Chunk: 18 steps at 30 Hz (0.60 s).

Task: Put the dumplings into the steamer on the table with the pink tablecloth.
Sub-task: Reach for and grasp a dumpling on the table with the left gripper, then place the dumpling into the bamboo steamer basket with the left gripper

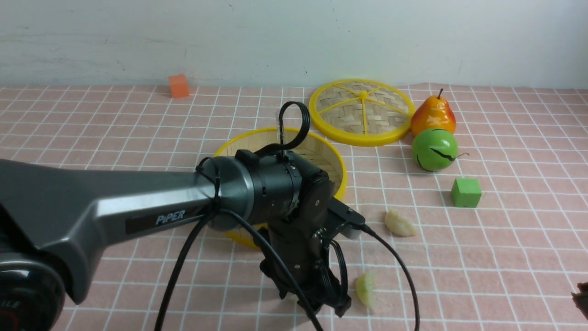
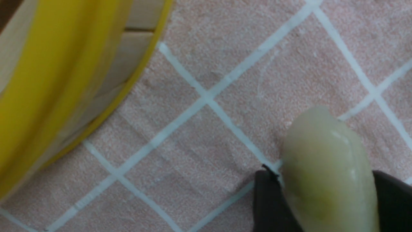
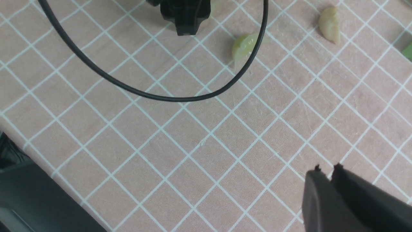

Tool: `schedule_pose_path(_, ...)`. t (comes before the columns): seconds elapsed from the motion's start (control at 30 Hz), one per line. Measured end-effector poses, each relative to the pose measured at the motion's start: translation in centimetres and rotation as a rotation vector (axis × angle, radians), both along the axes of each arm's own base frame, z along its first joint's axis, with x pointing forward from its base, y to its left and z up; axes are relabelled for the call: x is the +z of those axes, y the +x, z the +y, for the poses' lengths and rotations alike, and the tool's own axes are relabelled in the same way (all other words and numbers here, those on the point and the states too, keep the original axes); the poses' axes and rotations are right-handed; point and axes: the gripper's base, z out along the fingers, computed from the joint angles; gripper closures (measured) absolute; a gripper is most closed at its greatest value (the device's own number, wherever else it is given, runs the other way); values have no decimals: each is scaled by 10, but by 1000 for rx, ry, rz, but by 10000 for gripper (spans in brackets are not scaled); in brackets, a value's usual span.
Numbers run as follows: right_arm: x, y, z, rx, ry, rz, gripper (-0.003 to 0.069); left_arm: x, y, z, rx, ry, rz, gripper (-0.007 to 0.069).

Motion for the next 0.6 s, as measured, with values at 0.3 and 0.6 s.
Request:
schedule_pose_path(0.3,-2,6,5,1,-7,2,592,31,7,-4,61,-24,-37,383)
schedule_pose_path(0.6,-13,22,20,15,-51,40,580,142,48,39,214,-177,-272,383)
